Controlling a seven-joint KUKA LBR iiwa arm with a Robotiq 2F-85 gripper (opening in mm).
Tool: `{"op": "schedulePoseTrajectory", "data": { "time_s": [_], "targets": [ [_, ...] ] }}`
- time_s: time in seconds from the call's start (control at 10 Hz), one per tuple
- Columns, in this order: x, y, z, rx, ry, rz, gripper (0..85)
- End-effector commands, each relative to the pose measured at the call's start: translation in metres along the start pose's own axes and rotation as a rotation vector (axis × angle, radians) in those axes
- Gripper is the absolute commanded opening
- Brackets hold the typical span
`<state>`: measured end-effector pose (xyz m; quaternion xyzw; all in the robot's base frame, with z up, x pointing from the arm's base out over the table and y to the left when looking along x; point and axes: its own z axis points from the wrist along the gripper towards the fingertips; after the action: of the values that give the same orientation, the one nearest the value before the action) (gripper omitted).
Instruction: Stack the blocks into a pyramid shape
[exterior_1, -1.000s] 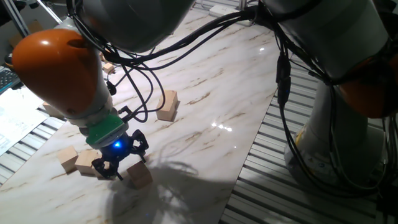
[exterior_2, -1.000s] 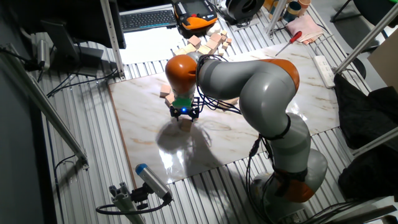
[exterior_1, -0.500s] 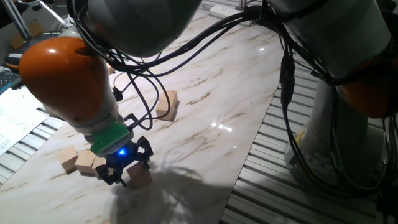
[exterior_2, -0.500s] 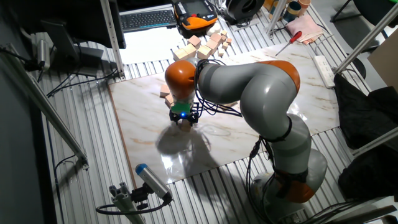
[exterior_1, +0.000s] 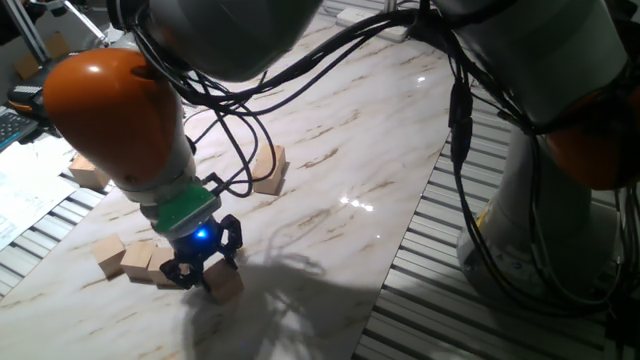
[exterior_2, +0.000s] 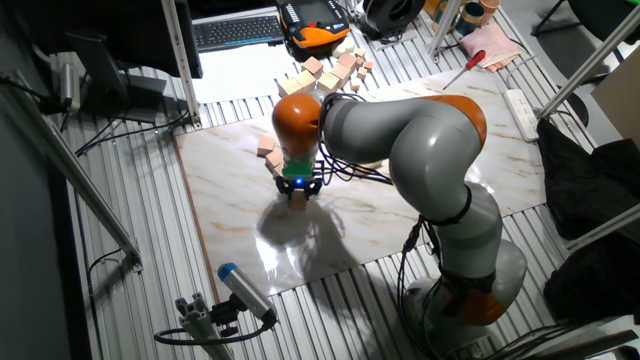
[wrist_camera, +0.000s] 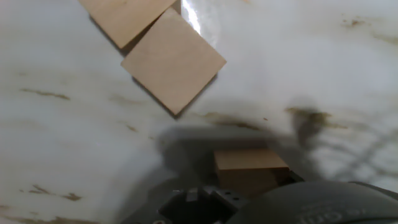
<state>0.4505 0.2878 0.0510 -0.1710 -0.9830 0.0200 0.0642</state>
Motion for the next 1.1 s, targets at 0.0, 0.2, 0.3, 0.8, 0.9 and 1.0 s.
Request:
{"op": "schedulePoseTrajectory", "data": {
  "time_s": [0.0, 0.2, 0.3, 0.8, 0.9, 1.0],
  "targets": [
    [0.000, 0.000, -0.001, 0.004, 0.000, -0.004, 0.0],
    [-0.010, -0.004, -0.009, -0.016, 0.009, 0.005, 0.0],
    [-0.021, -0.011, -0.017, -0.040, 0.024, 0.018, 0.0],
    [-0.046, -0.038, -0.040, -0.033, -0.019, 0.312, 0.0],
    [-0.051, -0.049, -0.042, 0.003, -0.051, 0.344, 0.0],
    [-0.057, -0.062, -0.042, 0.026, -0.080, 0.383, 0.0]
  ]
}}
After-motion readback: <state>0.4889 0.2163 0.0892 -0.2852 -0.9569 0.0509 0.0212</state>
